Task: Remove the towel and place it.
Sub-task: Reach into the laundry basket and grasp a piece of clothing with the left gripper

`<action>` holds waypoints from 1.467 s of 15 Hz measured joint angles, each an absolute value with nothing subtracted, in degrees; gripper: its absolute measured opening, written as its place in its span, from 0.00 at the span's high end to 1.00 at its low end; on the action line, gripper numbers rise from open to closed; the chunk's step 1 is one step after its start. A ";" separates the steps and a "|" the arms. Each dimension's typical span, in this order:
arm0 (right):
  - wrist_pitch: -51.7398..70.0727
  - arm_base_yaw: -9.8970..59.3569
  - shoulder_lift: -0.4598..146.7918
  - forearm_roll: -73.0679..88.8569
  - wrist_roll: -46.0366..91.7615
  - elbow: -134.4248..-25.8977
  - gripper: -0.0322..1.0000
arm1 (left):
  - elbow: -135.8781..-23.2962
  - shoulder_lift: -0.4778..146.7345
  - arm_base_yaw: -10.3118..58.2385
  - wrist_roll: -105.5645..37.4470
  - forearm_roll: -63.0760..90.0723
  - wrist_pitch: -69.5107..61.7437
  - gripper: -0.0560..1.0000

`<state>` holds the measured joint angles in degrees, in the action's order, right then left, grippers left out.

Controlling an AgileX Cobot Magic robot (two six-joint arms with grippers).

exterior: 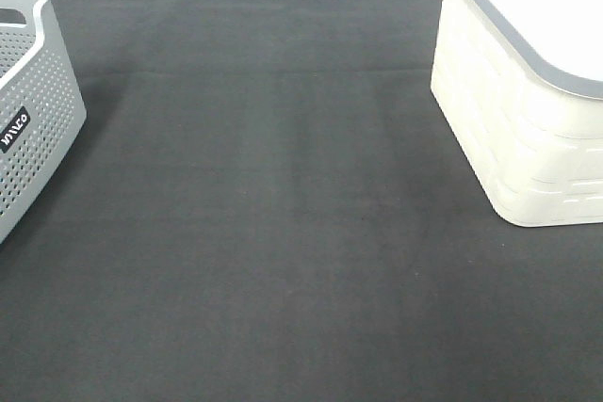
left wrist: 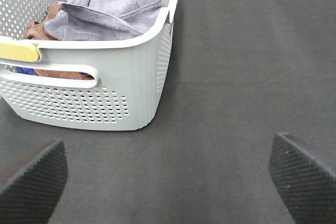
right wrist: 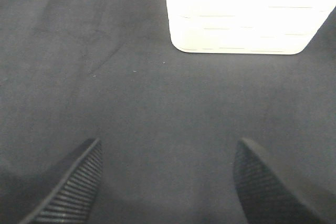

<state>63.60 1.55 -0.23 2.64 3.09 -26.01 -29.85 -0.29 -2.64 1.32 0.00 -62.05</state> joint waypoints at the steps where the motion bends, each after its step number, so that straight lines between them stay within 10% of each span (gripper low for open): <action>1: 63.60 1.55 -0.23 2.64 3.09 -26.01 0.31 | -29.85 -0.29 -2.64 1.32 0.00 -62.05 0.01; 22: 63.60 1.55 -0.23 2.64 3.09 -26.01 0.31 | -29.85 -0.29 -2.64 0.00 1.20 -62.05 0.01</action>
